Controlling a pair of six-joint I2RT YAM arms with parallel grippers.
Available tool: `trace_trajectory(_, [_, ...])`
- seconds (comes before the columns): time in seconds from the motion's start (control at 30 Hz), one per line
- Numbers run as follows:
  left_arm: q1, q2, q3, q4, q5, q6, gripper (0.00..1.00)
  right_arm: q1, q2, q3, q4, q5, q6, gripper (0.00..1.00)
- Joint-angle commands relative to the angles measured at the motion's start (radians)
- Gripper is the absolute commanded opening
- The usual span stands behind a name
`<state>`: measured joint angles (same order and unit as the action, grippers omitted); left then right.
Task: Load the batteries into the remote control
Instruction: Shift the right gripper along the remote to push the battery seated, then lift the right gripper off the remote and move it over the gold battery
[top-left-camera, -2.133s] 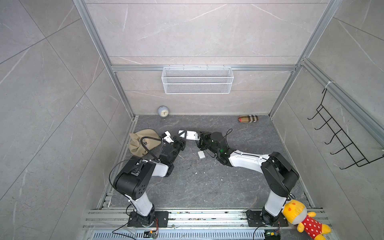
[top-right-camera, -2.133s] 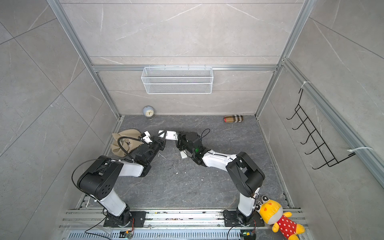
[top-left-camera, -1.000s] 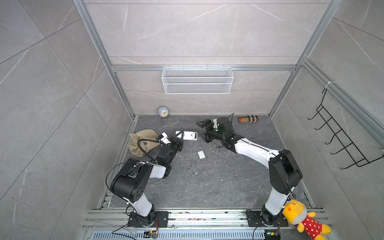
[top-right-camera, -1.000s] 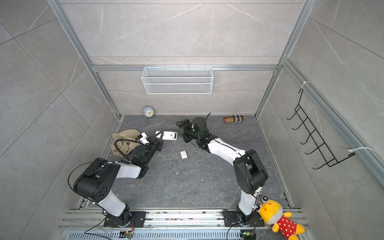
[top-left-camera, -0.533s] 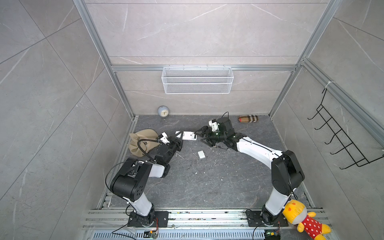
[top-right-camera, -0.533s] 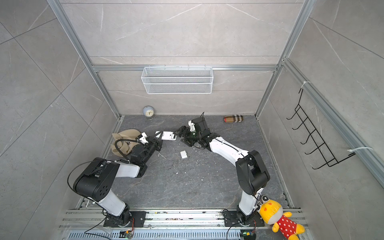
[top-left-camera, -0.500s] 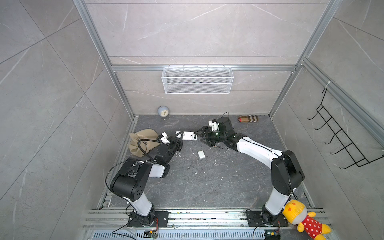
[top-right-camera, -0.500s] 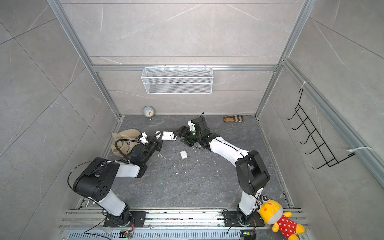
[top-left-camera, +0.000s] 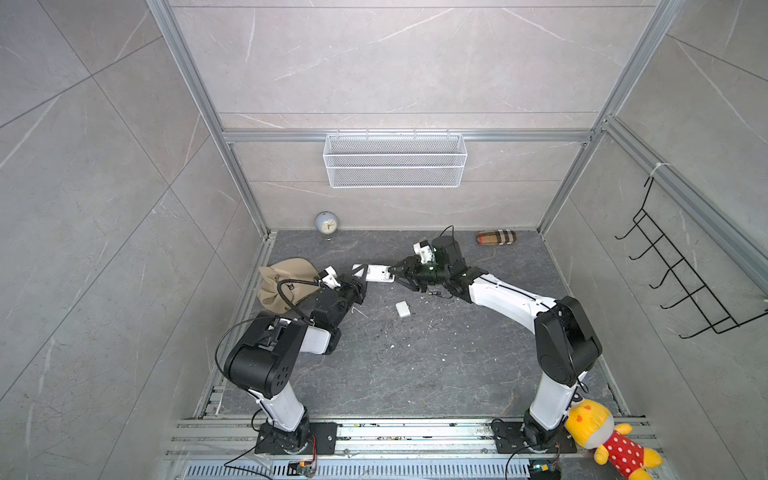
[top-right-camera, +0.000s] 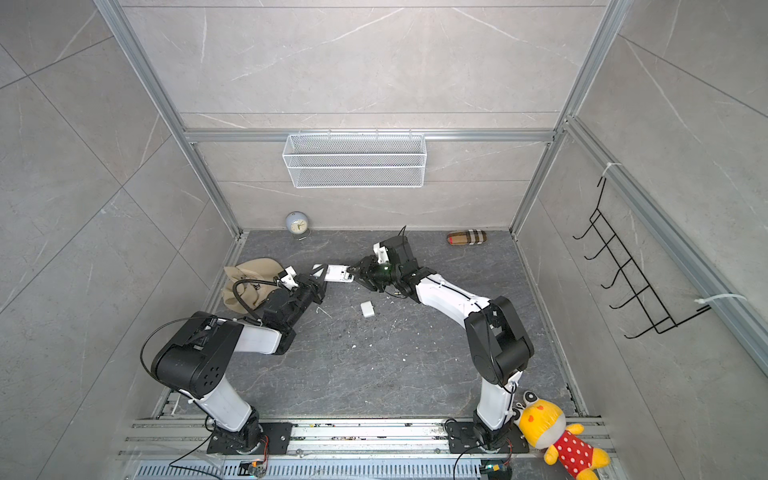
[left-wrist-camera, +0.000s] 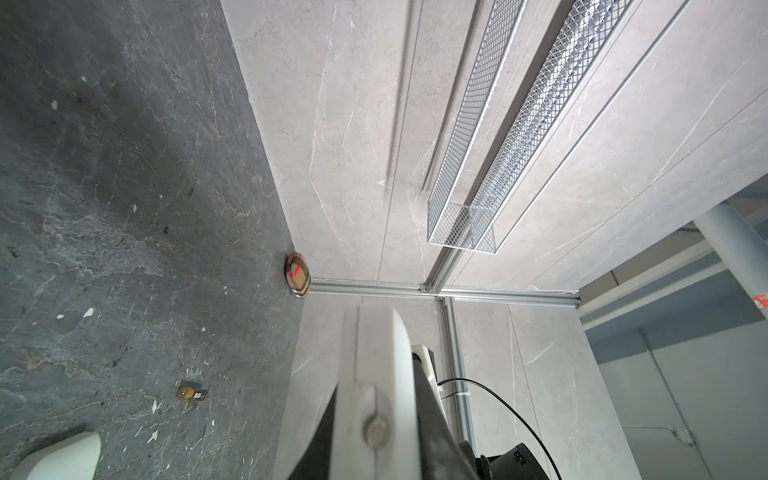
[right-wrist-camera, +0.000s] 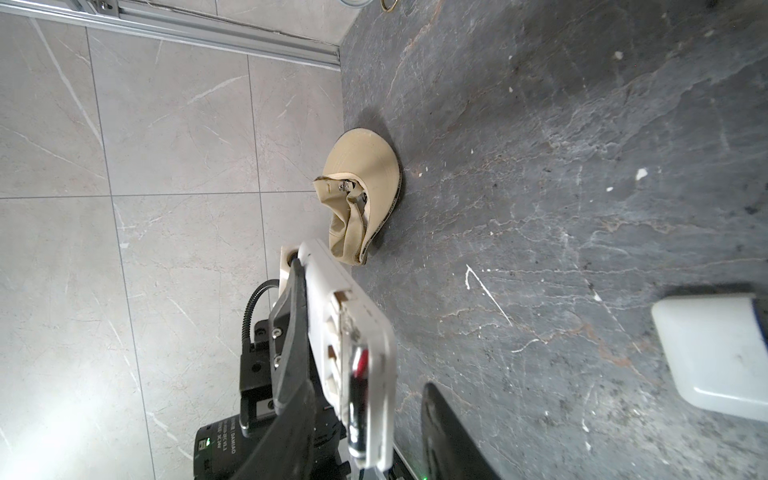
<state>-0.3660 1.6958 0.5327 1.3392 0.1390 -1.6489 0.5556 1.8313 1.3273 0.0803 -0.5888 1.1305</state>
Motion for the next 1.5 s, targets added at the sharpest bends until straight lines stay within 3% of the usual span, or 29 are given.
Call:
trace_trajectory(0.0, [0.001,0.004,0.041,0.075,0.016,-0.002,0.0,-0.001,0.026,-0.004,0.026,-0.01,0.006,0.42])
trace_trajectory(0.3, [0.0,0.004,0.044,0.075,0.018,0.001,0.0,0.0,0.052,0.006,0.033,-0.009,0.015,0.34])
trace_trajectory(0.5, [-0.001,0.012,0.052,0.075,0.017,-0.001,0.0,-0.001,0.051,0.001,0.033,-0.011,0.012,0.18])
trace_trajectory(0.73, [-0.001,0.009,0.052,0.075,0.017,0.008,0.0,-0.001,0.054,0.005,0.029,-0.014,0.011,0.15])
trace_trajectory(0.8, [-0.001,0.002,0.042,0.075,0.011,0.013,0.0,0.0,0.048,0.007,0.014,-0.012,0.001,0.18])
trace_trajectory(0.93, [0.004,-0.005,0.021,0.075,0.006,0.026,0.0,-0.02,0.003,-0.015,-0.046,0.0,-0.05,0.51])
trace_trajectory(1.03, [0.019,0.004,0.005,0.073,0.038,0.046,0.0,-0.06,-0.059,-0.035,-0.158,0.016,-0.164,0.64])
trace_trajectory(1.13, [0.057,0.029,0.002,0.044,0.152,0.106,0.0,-0.114,-0.105,-0.027,-0.34,0.057,-0.31,0.66])
trace_trajectory(1.27, [0.096,0.067,-0.005,-0.008,0.295,0.223,0.0,-0.149,-0.131,-0.013,-0.541,0.226,-0.449,0.65])
trace_trajectory(1.47, [0.104,0.111,-0.023,0.017,0.322,0.353,0.0,-0.149,-0.094,-0.055,-0.588,0.403,-0.398,0.59])
